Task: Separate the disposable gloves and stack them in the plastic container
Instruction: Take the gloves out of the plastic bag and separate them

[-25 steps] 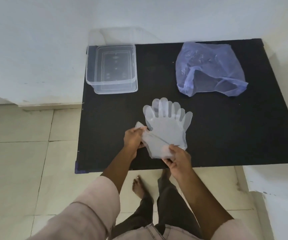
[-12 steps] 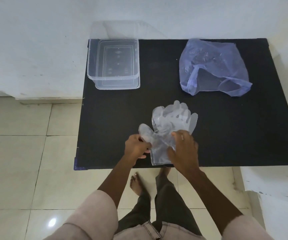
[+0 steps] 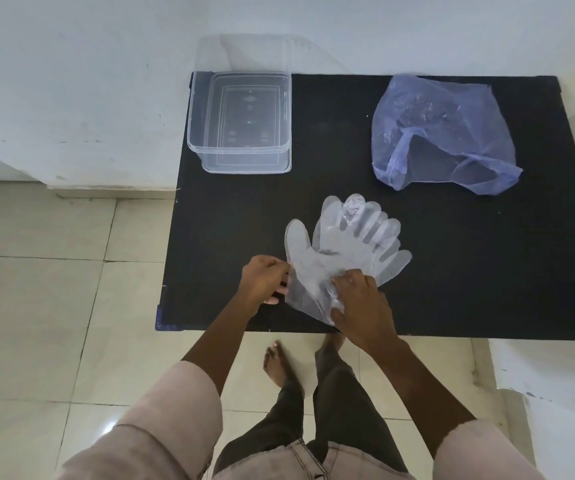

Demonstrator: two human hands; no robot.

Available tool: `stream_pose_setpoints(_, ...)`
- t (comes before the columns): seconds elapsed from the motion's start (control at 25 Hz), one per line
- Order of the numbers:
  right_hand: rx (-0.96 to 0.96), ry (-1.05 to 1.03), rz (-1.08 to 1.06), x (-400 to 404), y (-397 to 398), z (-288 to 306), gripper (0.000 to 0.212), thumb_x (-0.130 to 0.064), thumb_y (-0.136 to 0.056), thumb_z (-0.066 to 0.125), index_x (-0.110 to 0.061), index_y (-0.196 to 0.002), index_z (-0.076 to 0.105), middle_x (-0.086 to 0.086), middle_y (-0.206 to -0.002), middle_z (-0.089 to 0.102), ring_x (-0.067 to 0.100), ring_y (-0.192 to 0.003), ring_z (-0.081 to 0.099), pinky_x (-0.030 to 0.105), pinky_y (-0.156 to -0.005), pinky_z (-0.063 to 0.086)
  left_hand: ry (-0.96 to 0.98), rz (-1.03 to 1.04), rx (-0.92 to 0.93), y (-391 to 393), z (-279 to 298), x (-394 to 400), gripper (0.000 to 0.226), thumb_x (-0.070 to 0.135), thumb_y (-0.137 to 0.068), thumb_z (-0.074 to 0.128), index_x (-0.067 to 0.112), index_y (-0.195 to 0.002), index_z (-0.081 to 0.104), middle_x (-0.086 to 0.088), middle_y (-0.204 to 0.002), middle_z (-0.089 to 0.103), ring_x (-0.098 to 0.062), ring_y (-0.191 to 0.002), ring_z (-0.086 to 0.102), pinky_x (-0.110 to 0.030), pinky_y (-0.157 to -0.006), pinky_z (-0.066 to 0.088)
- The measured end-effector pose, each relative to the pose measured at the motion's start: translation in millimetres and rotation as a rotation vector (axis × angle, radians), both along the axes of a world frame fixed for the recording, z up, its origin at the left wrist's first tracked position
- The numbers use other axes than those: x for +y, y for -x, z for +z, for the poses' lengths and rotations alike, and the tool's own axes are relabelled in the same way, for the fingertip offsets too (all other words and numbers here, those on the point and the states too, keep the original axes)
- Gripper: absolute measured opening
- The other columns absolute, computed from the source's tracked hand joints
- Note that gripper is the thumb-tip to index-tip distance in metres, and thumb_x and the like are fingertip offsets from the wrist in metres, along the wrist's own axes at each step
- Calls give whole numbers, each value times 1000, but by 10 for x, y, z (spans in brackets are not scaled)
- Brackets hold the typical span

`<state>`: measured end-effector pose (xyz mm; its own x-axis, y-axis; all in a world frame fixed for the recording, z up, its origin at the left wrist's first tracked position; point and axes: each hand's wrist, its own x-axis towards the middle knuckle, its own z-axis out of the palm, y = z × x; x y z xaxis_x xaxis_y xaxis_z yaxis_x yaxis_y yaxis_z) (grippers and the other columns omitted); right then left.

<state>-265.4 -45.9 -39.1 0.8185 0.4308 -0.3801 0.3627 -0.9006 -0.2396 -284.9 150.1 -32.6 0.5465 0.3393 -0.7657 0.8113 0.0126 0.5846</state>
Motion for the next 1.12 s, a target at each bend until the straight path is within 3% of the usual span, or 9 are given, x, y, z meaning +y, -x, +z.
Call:
stream_pose_setpoints(0.12, 27, -66, -25, 42, 23, 83, 94, -74, -72, -13, -22, -120, 49, 10, -121, 60, 33, -109, 59, 50, -84, 54, 114, -88, 96, 123, -22, 39, 22, 29, -89, 63, 11, -100, 70, -9, -90, 76, -21, -74, 73, -31, -65, 57)
stream_pose_setpoints(0.2, 21, -87, -59, 71, 20, 143, 47, -55, -91, 45, -21, -124, 46, 17, -124, 62, 38, -112, 61, 52, -90, 51, 148, -101, 111, 188, -50, 45, 22, 23, -86, 66, 9, -102, 70, -11, -92, 76, -21, -73, 72, -30, -62, 56)
stream_pose_setpoints(0.24, 45, -71, -40, 76, 12, 136, 51, -44, -88, 60, -20, -131, 46, 16, -134, 56, 37, -121, 55, 50, -99, 45, 146, -103, 107, 202, -59, 36, 20, 19, -85, 67, 8, -102, 71, -12, -93, 76, -21, -72, 72, -30, -61, 56)
stream_pose_setpoints(0.48, 88, 23, 13, 78, -10, 113, 67, -60, -84, 53, -21, -137, 43, 8, -143, 44, 28, -130, 45, 44, -107, 42, 92, -94, 32, 183, -88, -109, 18, 23, -83, 71, 10, -97, 72, -7, -89, 77, -14, -68, 72, -28, -59, 54)
stream_pose_setpoints(0.64, 118, 52, -18, 156, 7, 152, 107, -95, -61, 6, -25, -134, 43, 8, -140, 47, 30, -126, 48, 50, -102, 45, 13, -16, 0, 163, -94, -225, 29, 35, -75, 81, 11, -88, 72, -4, -81, 77, -12, -63, 70, -27, -58, 53)
stream_pose_setpoints(0.72, 136, 53, -70, 195, -7, 169, 117, -98, -52, 1, -25, -132, 46, 9, -137, 48, 32, -124, 48, 51, -101, 45, -50, 6, -7, 147, -101, -269, 33, 38, -73, 82, 9, -84, 71, -5, -78, 76, -13, -62, 69, -27, -57, 54)
stream_pose_setpoints(0.92, 10, -20, -217, 276, -10, 191, 39, -47, -92, 54, -14, -112, 63, 10, -114, 60, 22, -104, 60, 38, -90, 54, -199, -52, 17, 149, -122, -293, 25, 38, -81, 74, 14, -73, 70, -6, -75, 75, -19, -65, 71, -37, -64, 62)
stream_pose_setpoints(1.04, 36, -135, -317, 242, -35, 189, 32, -37, -94, 55, -10, -109, 66, 10, -110, 62, 25, -102, 61, 37, -90, 52, -579, -157, -140, 256, -4, -357, 18, 33, -86, 67, 17, -93, 62, 0, -92, 66, -15, -79, 62, -28, -70, 51)
stream_pose_setpoints(1.12, 47, -142, -313, 239, -47, 178, 33, -37, -94, 55, -11, -110, 66, 9, -112, 63, 24, -102, 60, 35, -88, 50, -881, -325, -468, 395, 55, -467, 15, 27, -89, 59, 16, -98, 60, -4, -100, 62, -18, -89, 59, -32, -81, 50)
